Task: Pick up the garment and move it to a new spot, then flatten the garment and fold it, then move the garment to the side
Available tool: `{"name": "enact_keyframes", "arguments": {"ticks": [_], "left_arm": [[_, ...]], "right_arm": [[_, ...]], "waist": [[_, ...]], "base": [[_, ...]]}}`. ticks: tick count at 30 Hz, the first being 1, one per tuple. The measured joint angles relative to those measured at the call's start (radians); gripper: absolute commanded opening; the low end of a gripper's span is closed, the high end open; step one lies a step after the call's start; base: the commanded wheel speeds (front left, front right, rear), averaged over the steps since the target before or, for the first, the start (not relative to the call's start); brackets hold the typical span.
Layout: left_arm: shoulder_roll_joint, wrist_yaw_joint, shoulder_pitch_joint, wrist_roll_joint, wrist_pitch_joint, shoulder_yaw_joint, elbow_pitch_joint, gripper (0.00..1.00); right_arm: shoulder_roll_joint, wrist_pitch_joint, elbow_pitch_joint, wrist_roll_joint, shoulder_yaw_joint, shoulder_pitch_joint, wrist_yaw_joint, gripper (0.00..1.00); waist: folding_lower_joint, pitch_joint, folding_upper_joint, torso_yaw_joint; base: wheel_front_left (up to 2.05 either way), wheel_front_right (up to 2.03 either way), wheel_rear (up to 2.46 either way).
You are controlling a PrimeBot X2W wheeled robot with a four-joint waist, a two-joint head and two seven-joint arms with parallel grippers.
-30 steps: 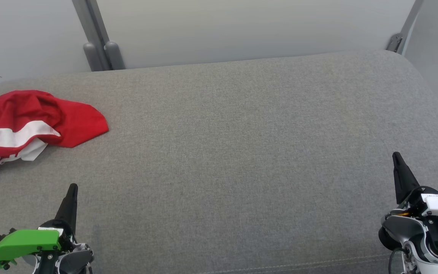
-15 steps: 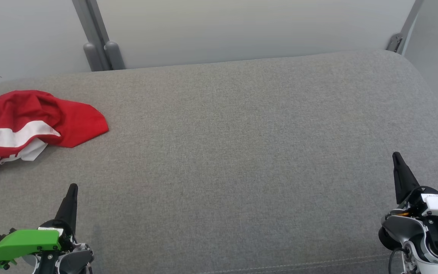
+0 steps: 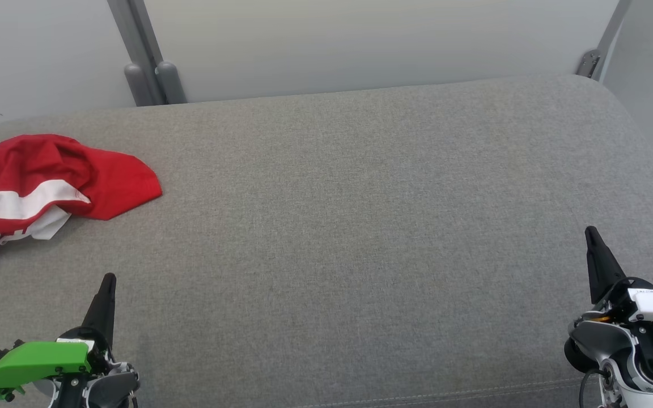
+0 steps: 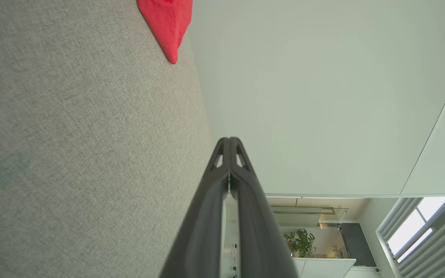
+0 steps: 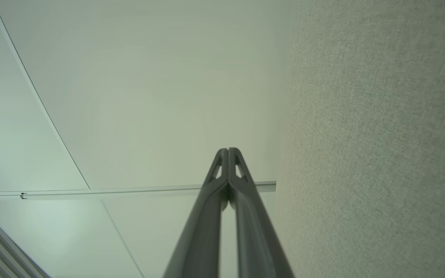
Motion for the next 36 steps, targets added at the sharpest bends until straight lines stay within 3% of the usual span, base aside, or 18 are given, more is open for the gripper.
{"name": "enact_keyframes", "arguments": {"ticks": [36], "left_arm": [[0.0,0.0,0.0,0.0,0.0,0.0,0.0,0.0]], "right_arm": [[0.0,0.0,0.0,0.0,0.0,0.0,0.0,0.0]], "waist": [[0.0,0.0,0.0,0.0]], "base": [[0.0,0.0,0.0]]}}
